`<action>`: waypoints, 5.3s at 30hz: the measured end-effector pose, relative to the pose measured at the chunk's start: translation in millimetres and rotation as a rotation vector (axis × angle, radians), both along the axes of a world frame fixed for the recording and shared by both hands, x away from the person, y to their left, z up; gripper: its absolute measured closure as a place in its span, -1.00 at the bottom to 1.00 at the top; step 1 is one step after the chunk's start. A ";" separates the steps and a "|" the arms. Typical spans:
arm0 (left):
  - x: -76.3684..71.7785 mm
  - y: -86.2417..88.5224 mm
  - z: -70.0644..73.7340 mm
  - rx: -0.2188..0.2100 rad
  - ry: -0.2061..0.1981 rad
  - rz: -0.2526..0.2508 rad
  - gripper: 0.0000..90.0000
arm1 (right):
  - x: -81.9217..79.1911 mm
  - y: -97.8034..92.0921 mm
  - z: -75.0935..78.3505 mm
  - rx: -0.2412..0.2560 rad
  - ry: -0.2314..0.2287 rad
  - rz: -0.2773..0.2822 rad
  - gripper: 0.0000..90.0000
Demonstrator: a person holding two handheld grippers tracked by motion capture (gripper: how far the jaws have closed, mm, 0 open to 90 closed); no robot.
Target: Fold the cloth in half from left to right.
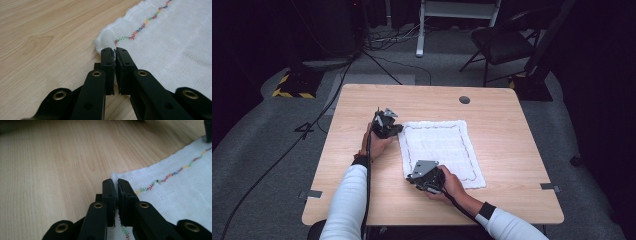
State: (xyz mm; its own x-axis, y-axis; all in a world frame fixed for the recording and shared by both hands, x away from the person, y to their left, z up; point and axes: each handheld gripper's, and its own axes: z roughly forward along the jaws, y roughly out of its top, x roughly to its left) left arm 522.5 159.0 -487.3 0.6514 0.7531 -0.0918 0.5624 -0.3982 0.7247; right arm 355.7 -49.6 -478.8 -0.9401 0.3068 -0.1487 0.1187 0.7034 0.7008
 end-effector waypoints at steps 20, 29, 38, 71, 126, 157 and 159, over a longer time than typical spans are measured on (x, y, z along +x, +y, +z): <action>-4.1 -32.8 52.4 -0.025 -0.108 -0.039 0.89 | -5.1 -44.7 36.3 0.075 -0.045 -0.055 0.90; 2.3 -77.6 56.8 0.009 -0.119 -0.090 0.90 | -6.5 -85.4 45.3 0.101 -0.056 -0.113 0.90; 7.7 -111.8 52.6 0.001 -0.114 -0.119 0.90 | -10.1 -123.0 46.9 0.099 -0.070 -0.179 0.90; 11.9 -200.3 38.8 0.085 -0.134 -0.161 0.05 | -10.5 -199.4 16.8 0.013 -0.021 -0.364 0.39; -143.1 -159.8 2.2 0.166 -0.059 -0.392 -0.42 | 16.0 -211.7 -6.5 -0.040 0.097 -0.353 -0.05; -199.9 -115.3 -1.9 0.211 -0.064 -0.342 -0.39 | -6.7 -177.1 -0.7 -0.065 0.148 -0.112 -0.32; -199.4 -111.8 -0.4 0.184 -0.043 -0.355 -0.43 | -7.3 -178.0 3.3 -0.046 0.152 -0.102 -0.32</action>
State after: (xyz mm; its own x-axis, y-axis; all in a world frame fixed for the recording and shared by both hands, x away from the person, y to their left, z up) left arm 323.1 47.1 -487.7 0.8743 0.4821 0.0567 0.3373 -0.6873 0.6433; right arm 348.4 -227.6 -475.5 -0.9171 0.3980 -0.0234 0.2933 0.7131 0.6368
